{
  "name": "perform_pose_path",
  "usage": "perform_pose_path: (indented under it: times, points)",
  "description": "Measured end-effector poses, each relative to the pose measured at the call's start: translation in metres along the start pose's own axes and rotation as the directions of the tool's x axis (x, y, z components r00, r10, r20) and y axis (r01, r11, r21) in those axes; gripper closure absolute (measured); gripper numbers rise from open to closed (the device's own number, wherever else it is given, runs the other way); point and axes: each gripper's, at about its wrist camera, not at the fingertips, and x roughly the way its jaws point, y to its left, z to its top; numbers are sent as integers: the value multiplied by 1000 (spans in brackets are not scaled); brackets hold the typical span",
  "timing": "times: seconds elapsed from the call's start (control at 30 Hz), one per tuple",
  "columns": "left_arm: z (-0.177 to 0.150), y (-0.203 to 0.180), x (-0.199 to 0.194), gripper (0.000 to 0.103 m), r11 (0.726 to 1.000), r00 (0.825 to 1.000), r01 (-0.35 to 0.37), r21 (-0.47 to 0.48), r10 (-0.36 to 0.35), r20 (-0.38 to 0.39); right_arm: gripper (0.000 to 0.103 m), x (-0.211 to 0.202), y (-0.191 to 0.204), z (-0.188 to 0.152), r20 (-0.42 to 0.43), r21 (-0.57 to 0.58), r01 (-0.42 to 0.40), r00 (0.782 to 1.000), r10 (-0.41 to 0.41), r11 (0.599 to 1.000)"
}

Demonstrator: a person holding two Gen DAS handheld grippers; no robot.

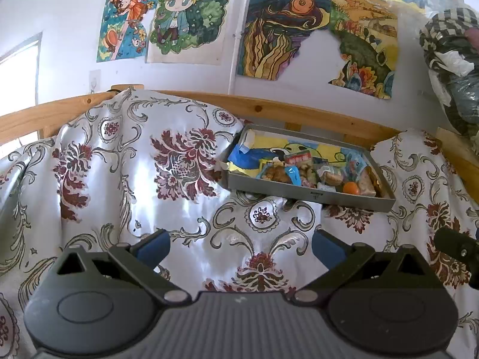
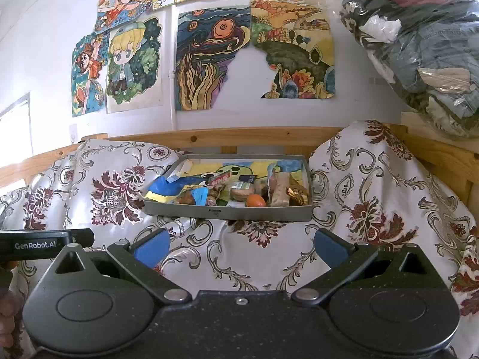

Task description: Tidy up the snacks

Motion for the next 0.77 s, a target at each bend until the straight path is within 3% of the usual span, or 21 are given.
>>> perform_pose_path:
  times: [0.77]
  points:
    - [-2,1,3,0,1000,1000,1,-9,-1,-12,1,3,5,-5,-17,2,-11,1000,11,1000]
